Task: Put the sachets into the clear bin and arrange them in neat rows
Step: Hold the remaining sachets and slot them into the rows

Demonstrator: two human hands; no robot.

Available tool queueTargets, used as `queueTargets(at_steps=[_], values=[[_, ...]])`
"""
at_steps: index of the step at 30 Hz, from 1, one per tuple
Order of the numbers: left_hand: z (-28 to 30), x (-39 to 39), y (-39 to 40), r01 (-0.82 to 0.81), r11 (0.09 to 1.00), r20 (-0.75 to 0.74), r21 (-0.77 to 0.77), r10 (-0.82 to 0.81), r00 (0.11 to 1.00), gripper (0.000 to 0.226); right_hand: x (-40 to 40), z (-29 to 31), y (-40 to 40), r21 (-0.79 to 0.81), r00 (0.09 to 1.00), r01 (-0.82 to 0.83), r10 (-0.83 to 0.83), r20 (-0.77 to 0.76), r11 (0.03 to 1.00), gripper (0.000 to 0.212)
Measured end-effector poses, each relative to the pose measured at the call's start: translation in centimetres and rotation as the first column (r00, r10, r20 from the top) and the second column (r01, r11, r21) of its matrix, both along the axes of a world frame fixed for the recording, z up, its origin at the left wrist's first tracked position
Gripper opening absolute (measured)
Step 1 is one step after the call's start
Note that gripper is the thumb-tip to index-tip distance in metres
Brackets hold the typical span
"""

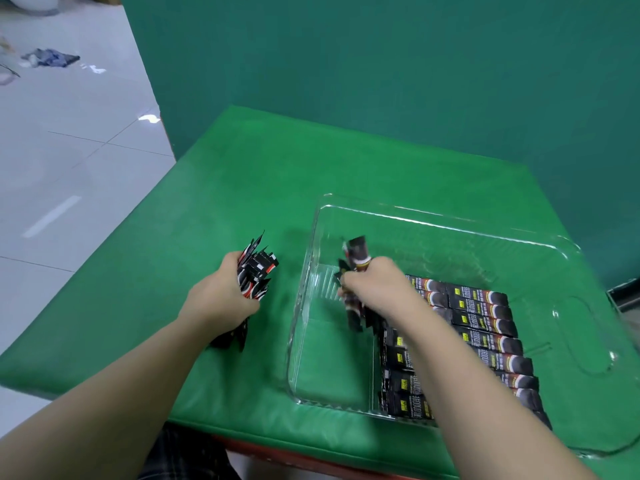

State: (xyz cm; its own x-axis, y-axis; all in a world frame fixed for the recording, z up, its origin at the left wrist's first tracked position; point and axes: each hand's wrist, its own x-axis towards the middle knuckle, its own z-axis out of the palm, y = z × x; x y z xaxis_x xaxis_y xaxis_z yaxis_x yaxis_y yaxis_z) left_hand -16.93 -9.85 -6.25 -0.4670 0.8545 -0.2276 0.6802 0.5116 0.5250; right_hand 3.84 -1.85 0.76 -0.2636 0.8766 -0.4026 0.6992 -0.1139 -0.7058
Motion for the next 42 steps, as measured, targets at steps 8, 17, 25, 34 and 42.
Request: queueTargets(at_steps=[8, 17, 25, 34, 42], values=[[0.0, -0.1, 0.0, -0.003, 1.0, 0.014, -0.005, 0.004, 1.0, 0.067, 1.7, 1.9, 2.0, 0.012, 0.993, 0.001, 0.0, -0.117, 1.0, 0.018], [-0.1, -0.1, 0.0, -0.008, 1.0, 0.007, 0.01, 0.008, 1.0, 0.067, -0.6, -1.3, 1.8, 0.199, 0.749, -0.387, 0.181, 0.637, 0.9, 0.021], [-0.1, -0.1, 0.0, -0.001, 1.0, 0.007, 0.006, 0.001, 1.0, 0.07, -2.0, -2.6, 2.0, 0.194, 0.744, -0.36, 0.155, 0.65, 0.913, 0.03], [-0.1, -0.1, 0.0, -0.009, 1.0, 0.018, 0.004, 0.009, 1.0, 0.07, -2.1, -3.7, 2.5, 0.284, 0.868, -0.302, 0.139, 0.477, 0.91, 0.021], [-0.2, 0.0, 0.0, -0.014, 1.0, 0.02, -0.01, 0.015, 1.0, 0.071, -0.4, -1.9, 2.8, 0.324, 0.817, -0.368, 0.138, 0.56, 0.872, 0.023]])
